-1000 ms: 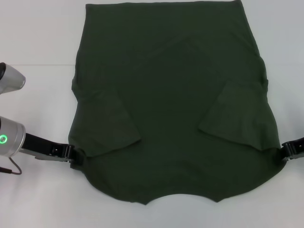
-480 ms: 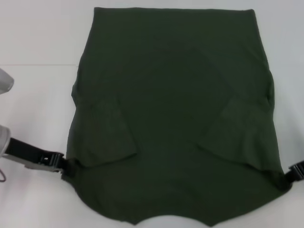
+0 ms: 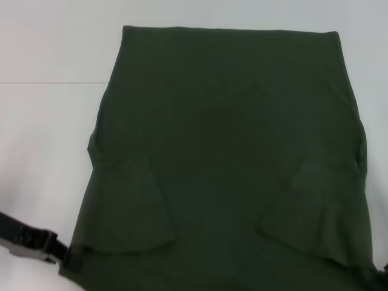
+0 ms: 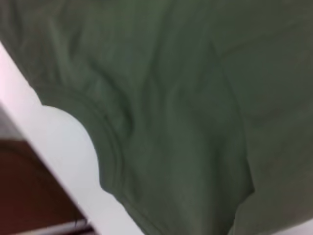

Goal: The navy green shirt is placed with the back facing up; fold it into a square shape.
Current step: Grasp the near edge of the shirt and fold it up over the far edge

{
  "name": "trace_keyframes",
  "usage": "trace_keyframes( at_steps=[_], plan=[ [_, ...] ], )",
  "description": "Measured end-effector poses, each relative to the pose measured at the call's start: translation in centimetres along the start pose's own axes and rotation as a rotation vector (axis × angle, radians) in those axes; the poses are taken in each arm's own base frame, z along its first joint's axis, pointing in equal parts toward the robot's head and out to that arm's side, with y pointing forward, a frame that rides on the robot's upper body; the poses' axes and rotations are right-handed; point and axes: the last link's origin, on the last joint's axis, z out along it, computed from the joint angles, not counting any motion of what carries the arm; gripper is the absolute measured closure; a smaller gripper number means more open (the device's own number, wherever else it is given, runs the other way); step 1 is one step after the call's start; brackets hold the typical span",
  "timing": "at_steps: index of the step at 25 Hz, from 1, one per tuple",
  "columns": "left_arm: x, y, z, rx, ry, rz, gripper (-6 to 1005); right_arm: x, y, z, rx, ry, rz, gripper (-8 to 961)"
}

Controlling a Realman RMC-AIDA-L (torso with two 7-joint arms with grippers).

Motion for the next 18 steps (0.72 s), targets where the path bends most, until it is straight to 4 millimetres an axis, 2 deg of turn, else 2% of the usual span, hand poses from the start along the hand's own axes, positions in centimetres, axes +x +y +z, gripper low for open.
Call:
trace_keyframes(
  at_steps=[5, 13, 18],
  plan=[
    [-1.7, 0.8, 0.1, -0.078, -0.087, 0.013, 940, 0.7, 0.3, 0.6, -0.004, 0.09, -0.052, 877],
    [-4.5, 0.7, 1.2, -0.12, -0.202, 0.005, 940, 1.5, 0.8, 2.2, -0.042, 0.194, -0.113, 877],
    [-5.5, 1.1, 1.9, -0.147, -0.275, 0.025, 940, 1.7, 1.0, 2.9, -0.059, 0.244, -0.141, 877]
  ],
)
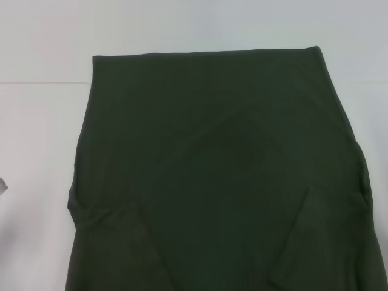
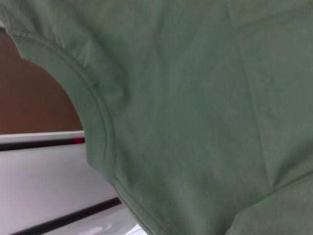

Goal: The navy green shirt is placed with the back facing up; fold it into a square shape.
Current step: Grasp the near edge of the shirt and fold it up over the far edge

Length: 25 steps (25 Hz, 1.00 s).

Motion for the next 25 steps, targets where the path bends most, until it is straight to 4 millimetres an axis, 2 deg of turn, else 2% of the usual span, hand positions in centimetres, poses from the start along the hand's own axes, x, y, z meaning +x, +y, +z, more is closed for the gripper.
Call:
trace_keyframes(
  at_steps=[6, 11, 14, 17, 25],
  plan=[
    [0.0, 0.3, 0.2, -0.005, -0.033, 0.02, 939, -0.2, 0.3, 0.5, -0.009, 0.013, -0.008, 877],
    [1.0, 0.7, -0.7, -0.032, 0.059, 0.049, 939, -0.3, 0.1, -0.3, -0.013, -0.073, 0.008, 878],
    [1.8, 1.0, -1.7, -0.065, 0.159, 0.074, 939, -0.3, -0.2, -1.4, -0.019, -0.174, 0.022, 878],
    [2.6, 1.0, -2.8, -0.076, 0.266, 0.086, 939, 0.0, -0.7, -3.4, -0.022, -0.316, 0.038, 878],
    [4.7, 0.3, -6.0, -0.066, 0.59, 0.098, 938, 0.8, -1.7, -7.5, 0.024, -0.647, 0.048, 878]
  ],
)
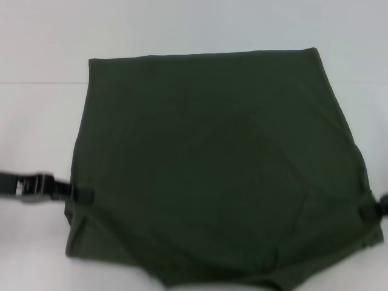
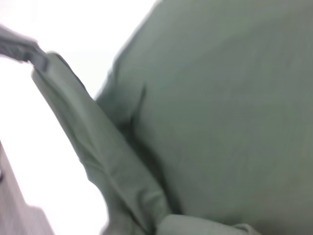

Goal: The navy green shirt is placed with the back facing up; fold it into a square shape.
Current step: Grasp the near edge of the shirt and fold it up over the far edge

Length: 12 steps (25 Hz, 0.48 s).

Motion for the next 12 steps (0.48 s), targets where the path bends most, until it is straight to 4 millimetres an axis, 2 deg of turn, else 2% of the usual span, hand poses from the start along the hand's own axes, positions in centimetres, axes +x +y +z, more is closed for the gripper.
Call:
trace_keyframes(
  at_steps=[7, 12],
  plan=[
    [2.4, -0.8, -0.6, 0.019, 0.239, 0.004, 938, -1.4, -1.1, -1.6, 0.049, -0.288, -0.007, 879],
    [3.2, -1.6, -0.5, 0.028, 0.369, -0.025, 937, -1.4, -2.7, -1.9, 0.118, -0.475, 0.026, 879]
  ],
)
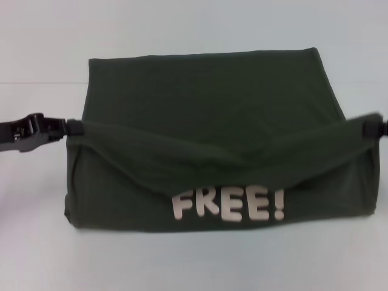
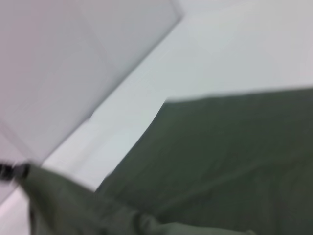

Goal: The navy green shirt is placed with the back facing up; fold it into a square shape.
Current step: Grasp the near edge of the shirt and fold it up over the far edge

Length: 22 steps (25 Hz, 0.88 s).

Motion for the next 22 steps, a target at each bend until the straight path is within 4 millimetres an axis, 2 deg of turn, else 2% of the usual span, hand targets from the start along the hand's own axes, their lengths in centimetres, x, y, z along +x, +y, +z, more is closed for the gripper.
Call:
trace_keyframes(
  at_steps=[2, 7, 15, 22],
  plan=[
    [0.1, -0.3, 0.3, -0.001, 0.038, -0.003, 937, 0.3, -0.9, 0.3, 0.029, -0.083, 0.023, 879],
    [0.3, -0.5, 1.2, -0.005, 0.126, 0.018, 937, 0.8, -2.2, 1.2, 0.085, -0.156, 0.041, 879],
    [0.4, -1.0, 3.3, 0.049, 0.221, 0.079, 936, 1.5, -3.5, 4.2, 0.225, -0.267, 0.02, 877],
    [0.6, -1.8, 4.7, 0.128, 0.323, 0.136, 936, 2.5, -4.1, 6.7, 0.325, -0.264, 0.01, 878]
  ],
)
